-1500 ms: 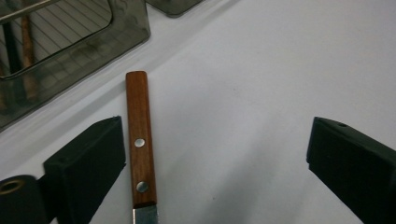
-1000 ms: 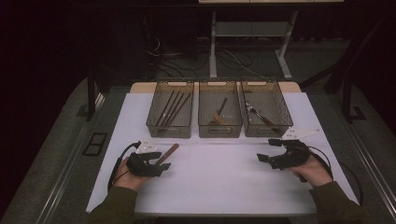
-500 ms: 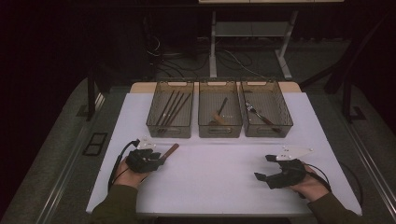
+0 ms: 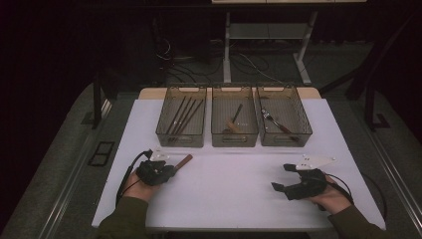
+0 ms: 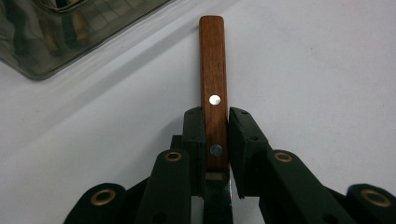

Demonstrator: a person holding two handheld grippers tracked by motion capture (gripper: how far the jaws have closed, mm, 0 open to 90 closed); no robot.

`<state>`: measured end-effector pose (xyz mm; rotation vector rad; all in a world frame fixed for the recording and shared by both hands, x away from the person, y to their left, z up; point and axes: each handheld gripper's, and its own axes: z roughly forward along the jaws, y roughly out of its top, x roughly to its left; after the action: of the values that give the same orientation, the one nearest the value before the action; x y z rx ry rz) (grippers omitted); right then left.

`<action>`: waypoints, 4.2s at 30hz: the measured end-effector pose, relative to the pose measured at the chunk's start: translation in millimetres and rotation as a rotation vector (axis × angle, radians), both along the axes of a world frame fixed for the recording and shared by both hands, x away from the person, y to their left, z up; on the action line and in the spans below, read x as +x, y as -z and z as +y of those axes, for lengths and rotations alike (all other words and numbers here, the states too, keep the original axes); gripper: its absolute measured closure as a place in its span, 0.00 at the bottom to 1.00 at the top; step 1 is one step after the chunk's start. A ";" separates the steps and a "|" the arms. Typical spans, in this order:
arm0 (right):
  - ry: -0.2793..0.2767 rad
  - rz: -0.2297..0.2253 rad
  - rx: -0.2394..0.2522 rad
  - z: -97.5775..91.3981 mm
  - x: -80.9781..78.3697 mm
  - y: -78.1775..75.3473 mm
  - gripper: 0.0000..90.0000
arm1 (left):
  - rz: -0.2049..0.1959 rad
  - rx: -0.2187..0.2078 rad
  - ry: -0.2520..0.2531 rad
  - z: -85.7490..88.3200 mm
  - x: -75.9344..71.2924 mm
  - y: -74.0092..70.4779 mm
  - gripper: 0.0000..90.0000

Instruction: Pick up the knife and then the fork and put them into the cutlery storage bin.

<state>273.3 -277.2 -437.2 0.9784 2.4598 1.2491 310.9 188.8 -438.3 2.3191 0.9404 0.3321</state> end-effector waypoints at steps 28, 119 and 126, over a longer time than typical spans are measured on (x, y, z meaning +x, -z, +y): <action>-0.322 0.021 0.042 30.0 11.5 -28.4 0.16 | 0.090 -0.090 0.594 -118.9 -9.0 -41.2 0.86; -0.133 -0.001 -0.032 -15.7 66.0 -69.2 0.84 | -0.095 -0.290 0.143 -26.3 -27.7 -7.1 0.02; -0.023 -0.019 -0.032 -22.5 80.6 -78.6 0.84 | -0.086 -0.270 0.149 -30.4 -28.4 -5.8 0.00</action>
<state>353.9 -299.7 -358.5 0.9288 2.4752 1.2162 282.6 158.4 -432.5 2.0949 0.7181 0.2261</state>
